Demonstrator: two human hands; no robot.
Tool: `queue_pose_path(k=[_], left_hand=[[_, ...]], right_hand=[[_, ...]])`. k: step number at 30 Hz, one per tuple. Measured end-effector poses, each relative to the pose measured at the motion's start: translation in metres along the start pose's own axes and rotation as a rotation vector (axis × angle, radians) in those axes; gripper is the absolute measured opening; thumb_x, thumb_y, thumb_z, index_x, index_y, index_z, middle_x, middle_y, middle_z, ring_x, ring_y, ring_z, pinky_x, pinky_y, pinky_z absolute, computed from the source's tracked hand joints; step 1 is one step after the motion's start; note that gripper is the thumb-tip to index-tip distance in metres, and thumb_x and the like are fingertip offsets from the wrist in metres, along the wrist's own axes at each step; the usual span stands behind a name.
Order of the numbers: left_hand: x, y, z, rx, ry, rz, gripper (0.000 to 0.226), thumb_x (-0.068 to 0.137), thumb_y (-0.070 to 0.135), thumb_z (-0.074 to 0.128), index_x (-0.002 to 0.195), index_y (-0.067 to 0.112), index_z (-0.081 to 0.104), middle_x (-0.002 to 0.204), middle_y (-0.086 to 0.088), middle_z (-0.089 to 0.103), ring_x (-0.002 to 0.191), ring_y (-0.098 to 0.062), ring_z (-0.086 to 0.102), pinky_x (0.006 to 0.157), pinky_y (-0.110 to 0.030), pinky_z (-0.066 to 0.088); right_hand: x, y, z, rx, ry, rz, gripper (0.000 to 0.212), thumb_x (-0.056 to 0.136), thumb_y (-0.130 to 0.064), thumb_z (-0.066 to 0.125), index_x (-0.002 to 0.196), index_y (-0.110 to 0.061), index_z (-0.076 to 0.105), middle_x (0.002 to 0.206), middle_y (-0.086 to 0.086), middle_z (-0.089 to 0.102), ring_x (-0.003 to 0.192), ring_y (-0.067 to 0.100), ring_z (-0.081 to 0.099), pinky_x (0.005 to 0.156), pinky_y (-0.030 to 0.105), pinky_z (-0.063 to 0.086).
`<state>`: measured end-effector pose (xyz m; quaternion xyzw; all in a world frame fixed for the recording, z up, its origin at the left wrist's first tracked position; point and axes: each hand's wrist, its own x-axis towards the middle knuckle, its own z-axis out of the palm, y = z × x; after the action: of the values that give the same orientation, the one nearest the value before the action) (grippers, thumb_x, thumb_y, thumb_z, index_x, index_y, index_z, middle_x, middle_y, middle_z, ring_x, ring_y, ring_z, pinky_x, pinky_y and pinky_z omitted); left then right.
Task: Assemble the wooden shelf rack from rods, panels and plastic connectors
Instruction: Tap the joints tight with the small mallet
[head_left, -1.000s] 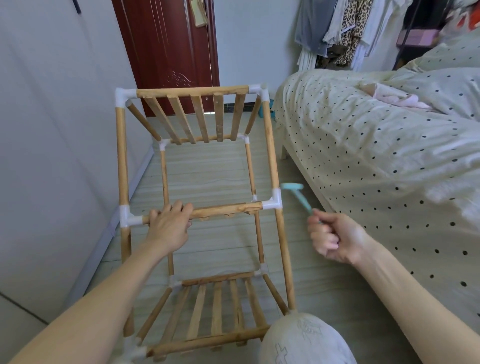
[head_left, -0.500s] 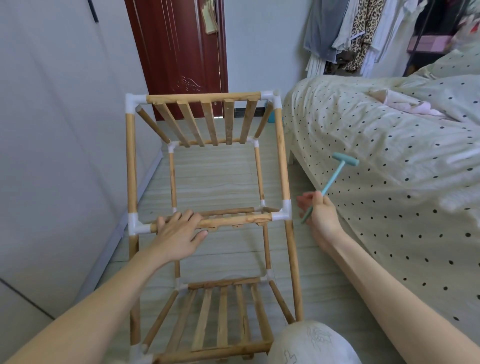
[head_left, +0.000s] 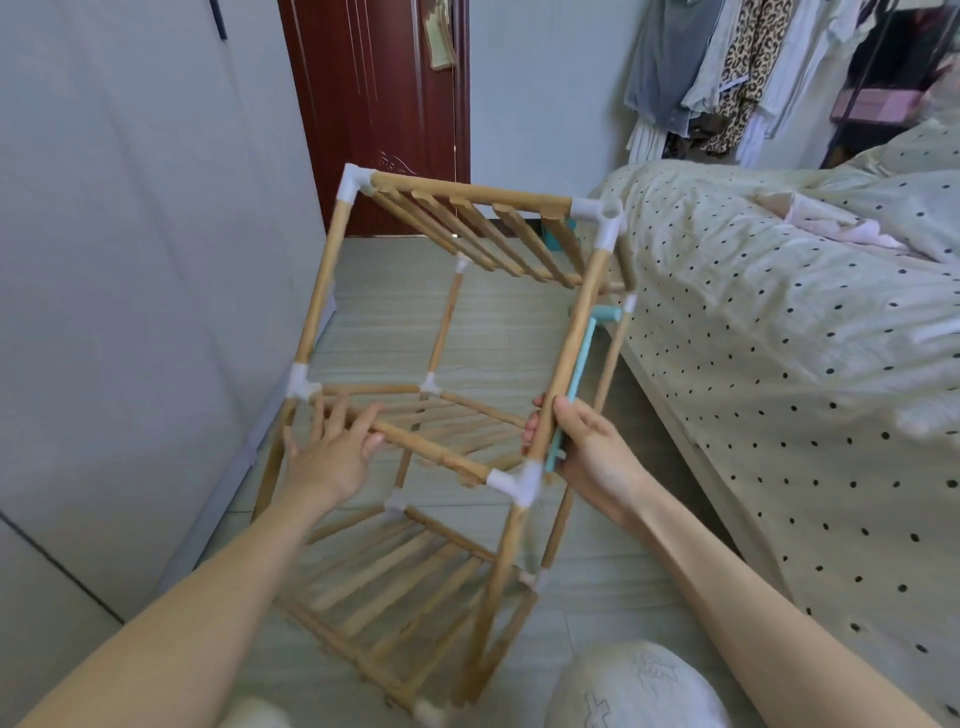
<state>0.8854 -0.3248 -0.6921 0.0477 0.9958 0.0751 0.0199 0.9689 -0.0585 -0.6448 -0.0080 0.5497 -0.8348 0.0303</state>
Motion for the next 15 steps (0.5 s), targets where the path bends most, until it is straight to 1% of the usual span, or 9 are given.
queue_pose_path(k=[2,4,5,6,7,8,9,11,15], left_hand=[[-0.003,0.007,-0.001,-0.070,-0.021,0.021,0.050,0.103,0.024,0.021,0.150,0.033,0.005,0.159,-0.003,-0.010,0.145,-0.026,-0.010,0.115,-0.055,0.007],[-0.009,0.017,0.002,-0.124,-0.061,0.207,0.055,0.097,0.007,0.034,0.149,0.023,0.021,0.159,-0.003,0.000,0.146,-0.025,-0.008,0.116,-0.049,0.009],[-0.013,0.023,0.003,-0.192,-0.108,0.320,0.053,0.095,0.006,0.040,0.144,0.023,0.033,0.158,-0.001,0.007,0.146,-0.023,-0.007,0.117,-0.046,0.006],[-0.019,0.027,0.001,-0.283,-0.180,0.403,0.045,0.093,0.014,0.046,0.137,0.027,0.044,0.156,0.005,0.014,0.145,-0.020,-0.007,0.118,-0.045,0.002],[-0.025,0.030,-0.002,-0.368,-0.267,0.446,0.039,0.090,0.031,0.051,0.129,0.035,0.049,0.153,0.013,0.016,0.143,-0.014,-0.009,0.118,-0.044,-0.003],[-0.030,0.031,-0.006,-0.434,-0.346,0.450,0.042,0.084,0.047,0.053,0.125,0.043,0.048,0.151,0.020,0.013,0.140,-0.010,-0.012,0.117,-0.045,-0.006],[-0.035,0.030,-0.009,-0.451,-0.396,0.436,0.049,0.081,0.053,0.054,0.128,0.047,0.043,0.151,0.023,0.008,0.138,-0.007,-0.015,0.117,-0.047,-0.006],[-0.041,0.025,-0.008,-0.372,-0.352,0.415,0.059,0.087,0.052,0.056,0.140,0.043,0.032,0.154,0.021,0.004,0.141,-0.009,-0.016,0.115,-0.047,0.001],[-0.044,0.020,0.000,-0.287,-0.137,0.365,0.059,0.094,0.049,0.045,0.146,0.028,0.028,0.156,0.011,0.015,0.145,-0.011,-0.006,0.115,-0.038,0.012]], right_hand=[[-0.006,0.004,0.010,-0.135,-0.096,0.024,0.023,0.100,-0.017,0.036,0.102,-0.004,0.055,0.087,0.009,0.063,0.085,0.019,0.062,0.081,0.034,0.051],[-0.007,0.014,0.022,-0.255,-0.162,0.016,0.023,0.100,-0.015,0.038,0.101,-0.003,0.057,0.093,0.009,0.065,0.091,0.020,0.064,0.085,0.034,0.053],[-0.006,0.019,0.029,-0.295,-0.175,0.003,0.024,0.099,-0.015,0.039,0.100,-0.001,0.059,0.094,0.009,0.066,0.093,0.020,0.064,0.086,0.034,0.053],[-0.004,0.023,0.036,-0.325,-0.180,-0.013,0.025,0.099,-0.014,0.040,0.101,0.001,0.059,0.096,0.009,0.066,0.094,0.019,0.064,0.088,0.033,0.053],[-0.002,0.026,0.041,-0.347,-0.184,-0.031,0.026,0.099,-0.014,0.041,0.103,0.003,0.059,0.096,0.009,0.067,0.094,0.018,0.065,0.089,0.032,0.053],[0.001,0.028,0.046,-0.366,-0.189,-0.048,0.027,0.099,-0.014,0.042,0.104,0.005,0.060,0.096,0.008,0.067,0.093,0.016,0.065,0.089,0.031,0.053],[0.003,0.030,0.050,-0.378,-0.191,-0.060,0.027,0.099,-0.014,0.043,0.105,0.006,0.061,0.096,0.007,0.068,0.092,0.014,0.066,0.089,0.030,0.053],[0.007,0.032,0.054,-0.386,-0.180,-0.073,0.027,0.098,-0.013,0.044,0.103,0.006,0.063,0.094,0.007,0.069,0.088,0.011,0.067,0.086,0.027,0.054],[0.012,0.038,0.050,-0.333,-0.060,-0.057,0.027,0.099,-0.011,0.043,0.111,0.007,0.059,0.094,0.014,0.067,0.085,0.017,0.066,0.083,0.028,0.054]])
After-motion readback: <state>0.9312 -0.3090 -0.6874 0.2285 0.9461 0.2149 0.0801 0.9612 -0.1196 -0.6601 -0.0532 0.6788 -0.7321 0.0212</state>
